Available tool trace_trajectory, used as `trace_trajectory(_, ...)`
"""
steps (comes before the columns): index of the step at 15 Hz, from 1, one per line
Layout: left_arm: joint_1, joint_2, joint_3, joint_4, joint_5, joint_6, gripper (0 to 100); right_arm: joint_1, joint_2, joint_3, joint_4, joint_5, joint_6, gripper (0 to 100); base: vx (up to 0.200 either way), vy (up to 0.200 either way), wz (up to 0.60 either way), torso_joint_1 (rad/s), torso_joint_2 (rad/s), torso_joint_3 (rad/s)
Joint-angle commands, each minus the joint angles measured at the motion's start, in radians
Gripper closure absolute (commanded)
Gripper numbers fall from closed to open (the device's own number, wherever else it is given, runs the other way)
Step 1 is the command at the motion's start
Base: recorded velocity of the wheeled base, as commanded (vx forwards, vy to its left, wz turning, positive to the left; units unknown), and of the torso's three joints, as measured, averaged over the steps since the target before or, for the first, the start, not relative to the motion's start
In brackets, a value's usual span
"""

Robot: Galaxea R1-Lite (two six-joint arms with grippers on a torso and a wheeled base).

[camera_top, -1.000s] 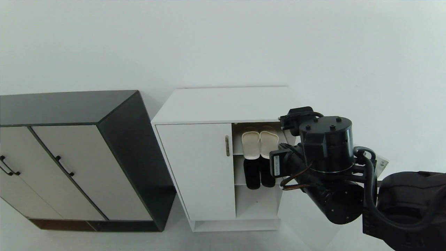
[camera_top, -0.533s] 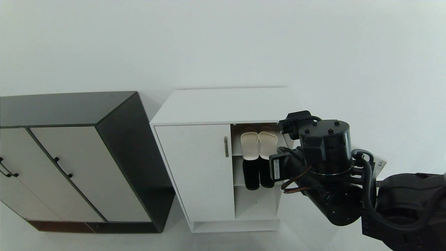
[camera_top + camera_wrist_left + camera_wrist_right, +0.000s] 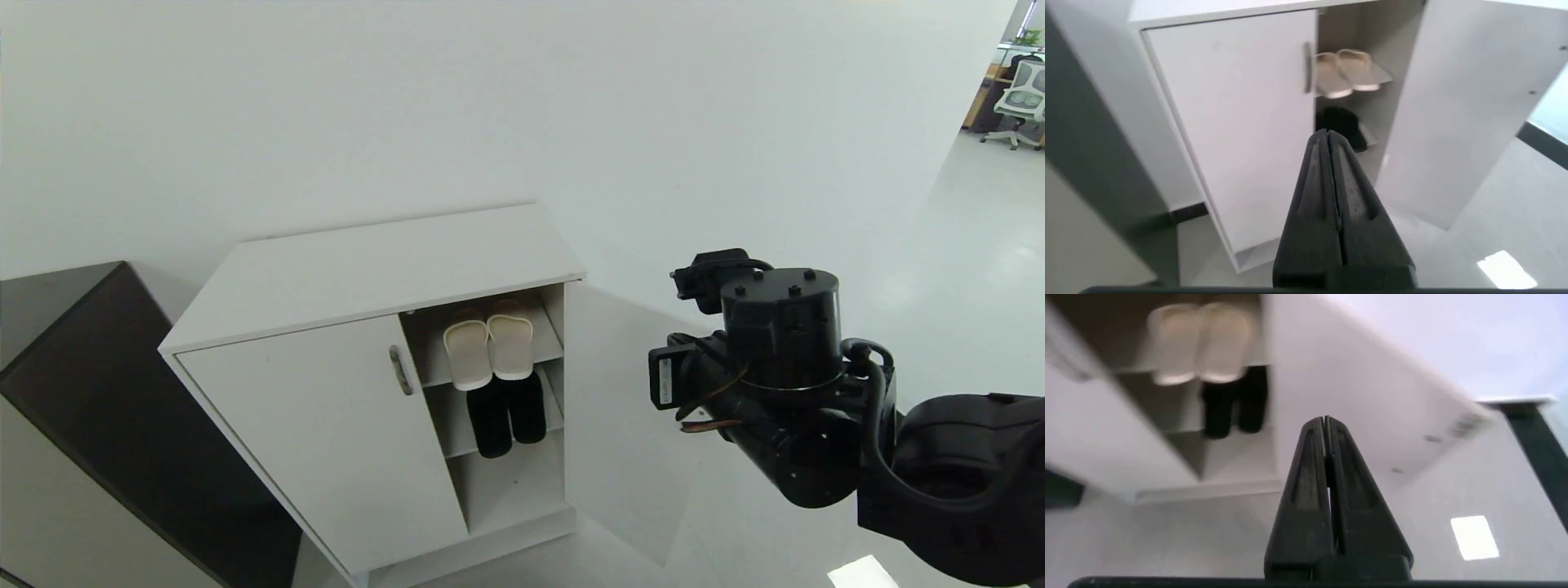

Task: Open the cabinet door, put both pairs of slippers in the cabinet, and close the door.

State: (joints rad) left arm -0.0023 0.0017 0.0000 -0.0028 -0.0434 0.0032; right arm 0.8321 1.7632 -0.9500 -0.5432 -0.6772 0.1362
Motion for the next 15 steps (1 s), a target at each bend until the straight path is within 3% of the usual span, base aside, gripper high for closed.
trace_trajectory(1,-0.001,0.0,0.0,0.0,0.0,0.0,100,-0.031,-0.005,-0.013,-0.003,0.001,-0.004,100,0.0,0.0,0.0,0.0,0.0,0.0)
trace_trajectory(4,-0.001,0.0,0.0,0.0,0.0,-0.002,100,-0.047,-0.034,-0.081,0.06,0.001,0.01,100,0.0,0.0,0.0,0.0,0.0,0.0)
trace_trajectory(8,-0.001,0.0,0.0,0.0,0.0,-0.002,100,-0.088,-0.059,-0.185,0.267,0.011,0.1,100,-0.05,0.0,0.0,0.001,0.0,0.001)
trace_trajectory(12,-0.001,0.0,0.0,0.0,0.0,-0.002,100,-0.205,-0.028,-0.176,0.235,0.179,0.102,100,-0.2,0.0,0.0,0.001,0.0,0.004)
trace_trajectory(15,-0.001,0.0,0.0,0.0,0.0,-0.002,100,-0.278,0.048,-0.191,0.129,0.255,0.095,100,0.0,0.0,0.0,0.0,0.0,0.0)
